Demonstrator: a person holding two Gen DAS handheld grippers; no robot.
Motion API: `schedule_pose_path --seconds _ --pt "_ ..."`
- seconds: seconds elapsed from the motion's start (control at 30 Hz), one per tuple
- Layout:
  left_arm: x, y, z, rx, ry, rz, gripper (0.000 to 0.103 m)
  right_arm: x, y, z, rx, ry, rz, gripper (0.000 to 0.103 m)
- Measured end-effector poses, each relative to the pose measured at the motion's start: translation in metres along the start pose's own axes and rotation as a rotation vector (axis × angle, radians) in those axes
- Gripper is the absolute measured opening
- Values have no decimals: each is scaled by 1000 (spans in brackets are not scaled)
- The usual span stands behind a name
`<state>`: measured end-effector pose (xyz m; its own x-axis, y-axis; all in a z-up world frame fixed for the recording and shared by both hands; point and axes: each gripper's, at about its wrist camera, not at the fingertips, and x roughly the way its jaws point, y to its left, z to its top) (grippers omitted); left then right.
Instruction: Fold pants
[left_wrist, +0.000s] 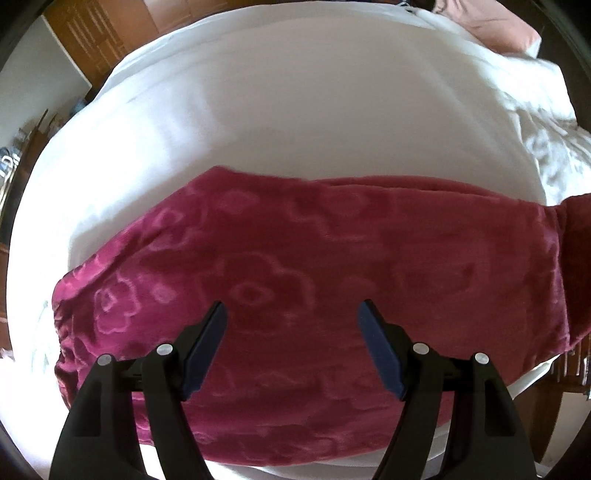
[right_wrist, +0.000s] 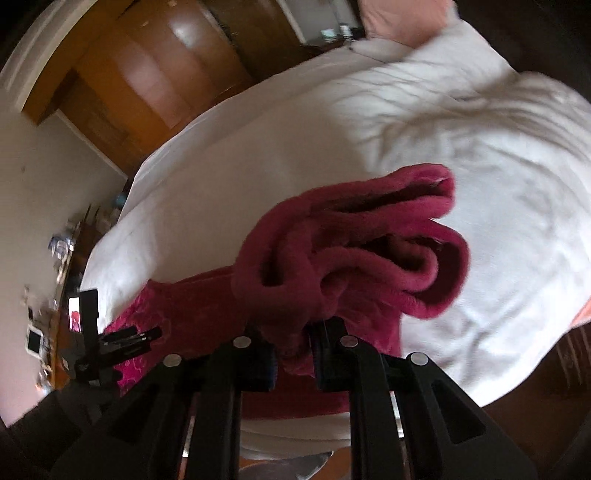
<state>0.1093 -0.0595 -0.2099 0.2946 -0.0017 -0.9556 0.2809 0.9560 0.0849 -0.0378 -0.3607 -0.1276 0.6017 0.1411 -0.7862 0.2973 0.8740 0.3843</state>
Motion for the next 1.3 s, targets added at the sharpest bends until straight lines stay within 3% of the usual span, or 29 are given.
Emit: schedule_pose_path --seconds 0.37,0.67,0.83,0.93,1.0,1.1,1.23,1.3 --pt "-8 74 -28 -68 4 -3 73 61 147 -34 -312 92 56 14" --pt "-17 126 -54 -116 19 17 73 132 206 -92 -526 242 84 14" --pt "-17 142 -68 -138 37 29 73 160 221 -115 -572 306 70 15" --pt "-18 148 -75 -146 46 36 73 171 227 -116 -568 344 73 25" --pt "-21 152 -81 -156 49 38 73 170 232 -116 -566 359 128 38" --pt "-21 148 -82 -176 51 42 73 159 246 -119 -588 385 238 47" --pt "-27 132 -84 -205 39 48 73 131 256 -112 -608 419 403 47" --pt "-33 136 -86 -225 28 44 73 115 253 -101 -608 404 437 47"
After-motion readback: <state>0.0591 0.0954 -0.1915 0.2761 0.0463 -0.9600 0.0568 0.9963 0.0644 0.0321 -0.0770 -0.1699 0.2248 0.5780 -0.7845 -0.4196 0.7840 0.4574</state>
